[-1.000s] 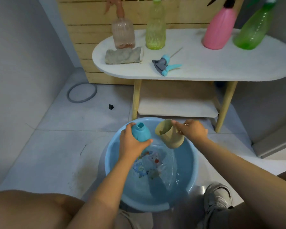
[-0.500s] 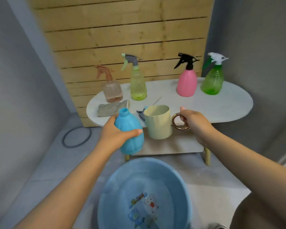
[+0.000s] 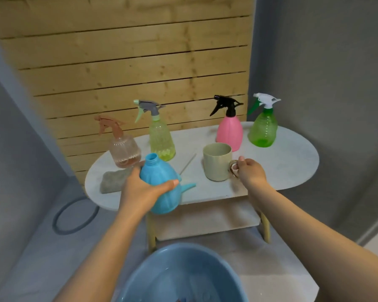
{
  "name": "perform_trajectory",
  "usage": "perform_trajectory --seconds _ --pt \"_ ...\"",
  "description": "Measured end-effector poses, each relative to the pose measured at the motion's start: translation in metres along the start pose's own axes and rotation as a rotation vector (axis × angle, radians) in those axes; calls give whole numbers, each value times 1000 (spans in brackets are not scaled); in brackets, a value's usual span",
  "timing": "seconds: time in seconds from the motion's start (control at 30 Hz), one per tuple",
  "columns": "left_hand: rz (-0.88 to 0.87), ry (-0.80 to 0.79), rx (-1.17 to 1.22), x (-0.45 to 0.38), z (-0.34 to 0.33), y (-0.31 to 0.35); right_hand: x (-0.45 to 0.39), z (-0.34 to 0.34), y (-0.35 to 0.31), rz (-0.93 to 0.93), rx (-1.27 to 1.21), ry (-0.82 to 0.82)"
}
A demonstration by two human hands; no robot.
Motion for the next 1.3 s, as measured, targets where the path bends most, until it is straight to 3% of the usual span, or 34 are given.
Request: perform_trajectory --seconds 0.1,0.17,0.27,0.3,0.37,0.5,0.6,0.73,0.97,1.13,1.3 --pt "-5 16 4 -6 -2 -3 -8 -6 2 -17 132 8" --pt "-9 34 10 -10 -1 -6 -6 -7 -3 56 249 107" --pt "1 54 15 -17 2 -13 19 -8 -27 375 305 338" --pt "3 59 13 -18 3 -14 27 -13 -36 499 293 341" --pt "6 64 11 -22 4 -16 37 -35 -48 654 290 178" --pt "14 73 19 -28 5 -21 47 -89 -47 753 453 -217" --pt "17 87 20 -33 7 -25 45 -120 -33 742 648 -339" --pt "24 101 23 -38 10 -31 39 -137 -27 732 778 -335" --pt "39 107 40 -44 17 -36 34 -128 -52 669 422 -258" --pt "31 83 34 -47 15 -41 41 -86 -90 487 -69 -184" --pt "9 26 42 -51 0 -42 60 -60 -133 477 -393 -150"
Point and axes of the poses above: each hand's wrist, its own x-axis away from the middle knuckle, its own z-axis out of the back of the hand, y = z × x, the point moved 5 cm from there along -x, towards the middle knuckle, and after that the axes turned 5 degrees about -z, right-handed, at the moved point
